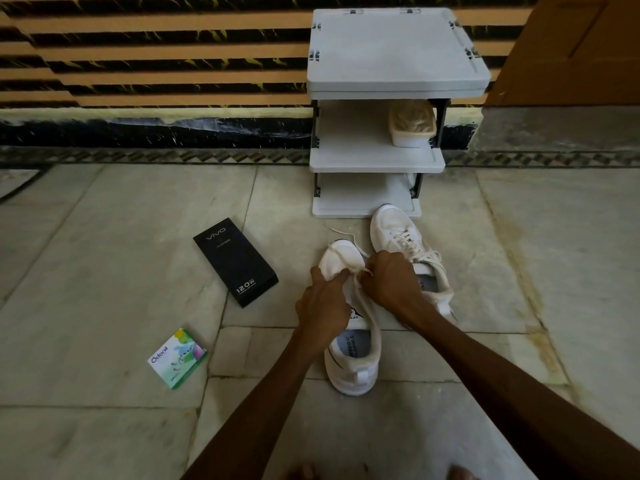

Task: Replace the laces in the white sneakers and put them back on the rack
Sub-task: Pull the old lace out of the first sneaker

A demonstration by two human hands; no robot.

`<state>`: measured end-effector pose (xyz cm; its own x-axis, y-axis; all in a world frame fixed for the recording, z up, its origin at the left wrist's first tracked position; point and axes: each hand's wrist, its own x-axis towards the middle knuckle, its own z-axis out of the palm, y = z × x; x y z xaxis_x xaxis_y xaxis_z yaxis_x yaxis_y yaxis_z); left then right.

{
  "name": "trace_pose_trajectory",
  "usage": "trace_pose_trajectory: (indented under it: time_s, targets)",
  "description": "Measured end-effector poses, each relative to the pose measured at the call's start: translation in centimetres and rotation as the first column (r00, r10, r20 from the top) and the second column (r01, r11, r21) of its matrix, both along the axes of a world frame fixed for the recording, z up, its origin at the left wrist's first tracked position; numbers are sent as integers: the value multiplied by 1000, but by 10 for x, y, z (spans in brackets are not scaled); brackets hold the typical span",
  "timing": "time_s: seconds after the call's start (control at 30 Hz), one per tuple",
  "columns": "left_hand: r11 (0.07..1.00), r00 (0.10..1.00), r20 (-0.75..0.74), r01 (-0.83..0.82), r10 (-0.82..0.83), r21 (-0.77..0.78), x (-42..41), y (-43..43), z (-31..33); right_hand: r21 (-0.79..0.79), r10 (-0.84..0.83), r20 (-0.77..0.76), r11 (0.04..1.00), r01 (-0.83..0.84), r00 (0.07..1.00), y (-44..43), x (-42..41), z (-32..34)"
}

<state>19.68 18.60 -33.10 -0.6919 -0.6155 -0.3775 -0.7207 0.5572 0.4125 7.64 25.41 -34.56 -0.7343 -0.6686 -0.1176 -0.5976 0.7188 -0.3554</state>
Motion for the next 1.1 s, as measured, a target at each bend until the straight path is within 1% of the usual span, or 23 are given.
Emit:
trace_pose_trajectory:
  time_s: [0.07, 0.1, 0.13, 0.17, 0.2, 0.23, 0.27, 0.3, 0.33, 0.37, 0.4, 0.47, 0.5, 0.53, 0.57, 0.63, 0.67, 0.7, 0.73, 0.77, 0.9, 1.0, 1.1]
  targets:
    - [1000, 1000, 0, -5, 5, -4, 0, 0, 1, 40, 52, 24, 998, -53, 998, -4, 2, 3]
    - [1000, 1000, 0, -7, 7, -6, 0, 0, 1, 34, 58, 99, 998, -62, 993, -5, 2, 7]
    - [1000, 1000, 0, -8, 8, -8, 0, 0, 2, 0, 37, 223, 999, -38, 974, -5, 1, 16]
    - [1000, 1000, -3, -8, 7, -9, 0, 0, 2, -56, -2, 402, 998, 27, 915, -4, -2, 27]
    - [1000, 1000, -8, -4, 4, -11, 1, 0, 2, -126, -15, 596, 986, 111, 803, -3, -4, 43]
    - [1000, 1000, -13, 0, 0, -15, 1, 0, 2, -217, 26, 731, 956, 197, 682, -1, -5, 61]
    - [1000, 1000, -15, 7, -7, -22, 1, 0, 1, -312, 103, 806, 911, 271, 583, 1, -7, 81]
    - [1000, 1000, -13, 13, -13, -28, 1, 1, 1, -393, 194, 841, 861, 324, 505, 2, -9, 102]
    - [999, 1000, -9, 15, -15, -30, 0, 2, 2, -458, 281, 849, 814, 357, 448, 2, -9, 124]
    - [999, 1000, -3, 17, -17, -32, -1, 3, 2, -515, 357, 835, 774, 367, 418, 2, -8, 145]
    - [999, 1000, 3, 18, -18, -36, -2, 3, 3, -579, 434, 802, 734, 356, 410, 0, -5, 165]
    - [999, 1000, 17, 21, -21, -40, -3, 4, 4, -697, 559, 710, 645, 315, 428, 0, 0, 192]
    - [999, 1000, 21, 24, -23, -43, -3, 3, 5, -738, 582, 663, 612, 284, 471, 0, 0, 197]
    - [999, 999, 21, 27, -26, -43, -2, 1, 5, -765, 572, 611, 604, 224, 547, 0, 2, 198]
    - [999, 999, 20, 34, -33, -37, -2, 0, 5, -756, 509, 556, 638, 146, 657, -1, 2, 195]
    - [999, 999, 15, 46, -46, -15, -1, -3, 5, -620, 305, 428, 784, 31, 851, -7, 0, 178]
    - [999, 999, 14, 45, -45, -7, -1, -4, 6, -523, 205, 333, 853, -1, 920, -11, -3, 164]
    - [999, 999, 9, 42, -42, -2, 0, -4, 6, -413, 126, 221, 910, -24, 967, -14, -5, 146]
    - [999, 999, 0, 38, -38, -1, 0, -4, 6, -309, 78, 125, 950, -36, 989, -16, -8, 128]
    - [999, 999, -14, 37, -37, 1, 1, -4, 5, -220, 53, 81, 975, -34, 995, -17, -10, 107]
    - [1000, 998, -59, 13, -13, 11, 2, -3, 3, -19, 49, 88, 999, -47, 995, -7, -6, 46]
    - [1000, 998, -62, 8, -8, 13, 3, -4, 2, -22, 83, 116, 996, -81, 990, -3, 1, 21]
    - [1000, 998, -61, -4, 4, 5, 3, -5, 1, -60, 51, 70, 997, -47, 996, -7, 4, 12]
